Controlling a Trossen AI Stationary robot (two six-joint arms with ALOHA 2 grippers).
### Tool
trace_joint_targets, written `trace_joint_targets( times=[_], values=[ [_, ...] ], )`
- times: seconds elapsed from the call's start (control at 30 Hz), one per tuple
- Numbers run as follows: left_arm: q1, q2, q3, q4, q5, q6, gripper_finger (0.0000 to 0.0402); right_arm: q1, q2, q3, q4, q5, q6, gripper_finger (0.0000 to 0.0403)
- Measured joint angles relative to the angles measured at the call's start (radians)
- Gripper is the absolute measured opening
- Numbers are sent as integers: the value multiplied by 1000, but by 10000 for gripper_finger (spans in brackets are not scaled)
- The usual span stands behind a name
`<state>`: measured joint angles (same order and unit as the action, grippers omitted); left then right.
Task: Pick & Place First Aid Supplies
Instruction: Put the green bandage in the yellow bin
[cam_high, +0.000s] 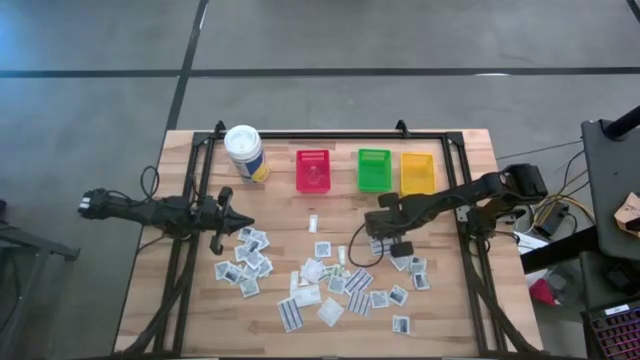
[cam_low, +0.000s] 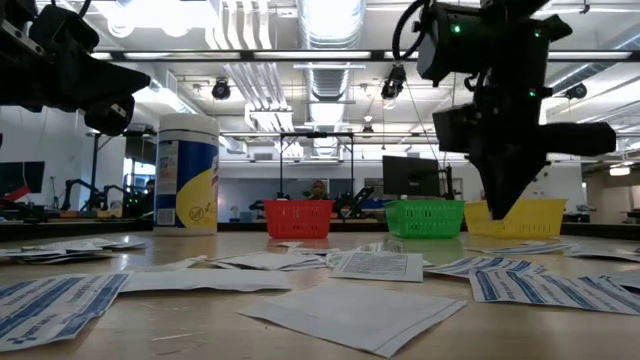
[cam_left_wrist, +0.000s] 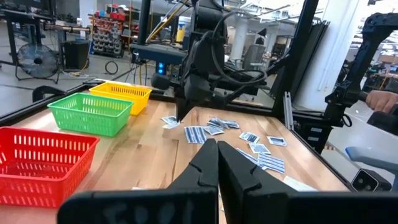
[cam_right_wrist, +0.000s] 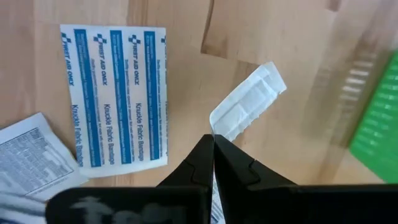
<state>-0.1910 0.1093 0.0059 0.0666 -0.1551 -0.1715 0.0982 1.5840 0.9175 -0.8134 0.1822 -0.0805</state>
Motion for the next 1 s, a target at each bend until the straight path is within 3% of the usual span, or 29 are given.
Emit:
trace_joint_targets(
  times=[0.23,0.57,0.77,1.0],
  values=[
    [0,0,0,0,0,-2,0,0,-82,23,-27,12,4,8],
    [0,2,0,0,-13,-1,0,-37,-295,17,-99,260,218,8],
    [0,6,0,0,-19,-1,0,-139,-397,13,-131,365,345,8],
    [0,6,0,0,-19,0,0,-330,-432,-2,-134,371,394,8]
  ],
)
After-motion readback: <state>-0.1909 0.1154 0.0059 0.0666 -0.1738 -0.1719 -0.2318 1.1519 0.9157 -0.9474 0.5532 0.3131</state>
